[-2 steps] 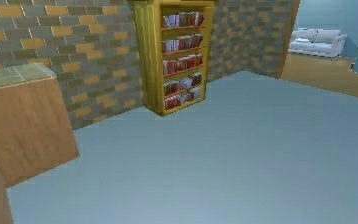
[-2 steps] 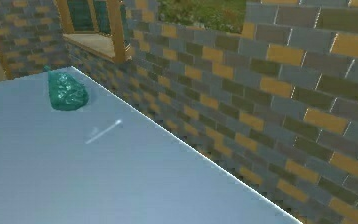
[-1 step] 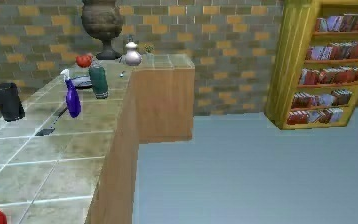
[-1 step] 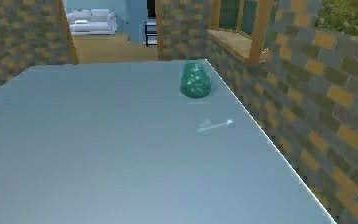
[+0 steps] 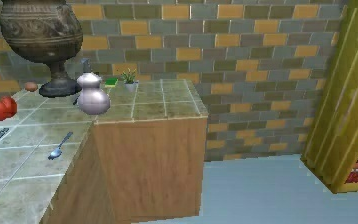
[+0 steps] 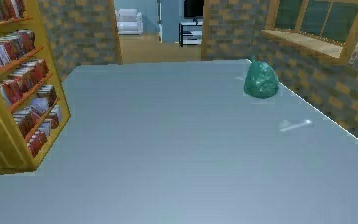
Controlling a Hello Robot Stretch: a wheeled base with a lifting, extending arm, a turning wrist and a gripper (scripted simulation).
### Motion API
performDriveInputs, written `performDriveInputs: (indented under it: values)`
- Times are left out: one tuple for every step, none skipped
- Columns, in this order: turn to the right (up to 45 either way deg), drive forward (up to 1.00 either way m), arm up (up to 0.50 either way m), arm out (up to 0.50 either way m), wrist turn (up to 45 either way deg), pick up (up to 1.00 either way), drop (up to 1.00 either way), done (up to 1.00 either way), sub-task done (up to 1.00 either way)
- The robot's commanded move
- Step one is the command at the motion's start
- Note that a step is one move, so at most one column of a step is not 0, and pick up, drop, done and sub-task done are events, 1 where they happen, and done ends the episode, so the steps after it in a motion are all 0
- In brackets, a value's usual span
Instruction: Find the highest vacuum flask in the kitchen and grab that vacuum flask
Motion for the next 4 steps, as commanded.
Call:
performDriveInputs:
  values:
    - [-12.0, 0.0, 0.0, 0.0, 0.0, 0.0, 0.0, 0.0, 0.0]
    - [0.0, 0.15, 0.0, 0.0, 0.0, 0.0, 0.0, 0.0, 0.0]
    - [-45.0, 0.0, 0.0, 0.0, 0.0, 0.0, 0.0, 0.0, 0.0]
    - [-45.0, 0.0, 0.0, 0.0, 0.0, 0.0, 0.0, 0.0, 0.0]
